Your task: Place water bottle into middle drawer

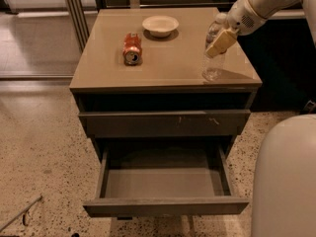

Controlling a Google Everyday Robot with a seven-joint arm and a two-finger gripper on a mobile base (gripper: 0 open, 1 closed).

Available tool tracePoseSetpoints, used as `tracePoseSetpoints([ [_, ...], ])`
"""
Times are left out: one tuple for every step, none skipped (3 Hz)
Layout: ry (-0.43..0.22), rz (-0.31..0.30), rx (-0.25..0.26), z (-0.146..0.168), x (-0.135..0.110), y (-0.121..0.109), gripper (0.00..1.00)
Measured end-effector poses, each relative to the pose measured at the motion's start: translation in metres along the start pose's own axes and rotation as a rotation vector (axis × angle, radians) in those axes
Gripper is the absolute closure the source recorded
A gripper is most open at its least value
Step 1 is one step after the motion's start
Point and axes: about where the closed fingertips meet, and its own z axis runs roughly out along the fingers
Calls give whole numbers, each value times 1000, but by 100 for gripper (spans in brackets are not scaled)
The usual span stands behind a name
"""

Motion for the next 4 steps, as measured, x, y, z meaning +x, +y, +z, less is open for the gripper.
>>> tracePoseSetpoints([
  [-27, -30, -22, -15, -4, 20, 100],
  [-61, -57, -42, -40, -12, 51, 100],
  [-76, -62, -82, -63, -21, 94, 100],
  [-76, -62, -82, -63, -20, 94, 100],
])
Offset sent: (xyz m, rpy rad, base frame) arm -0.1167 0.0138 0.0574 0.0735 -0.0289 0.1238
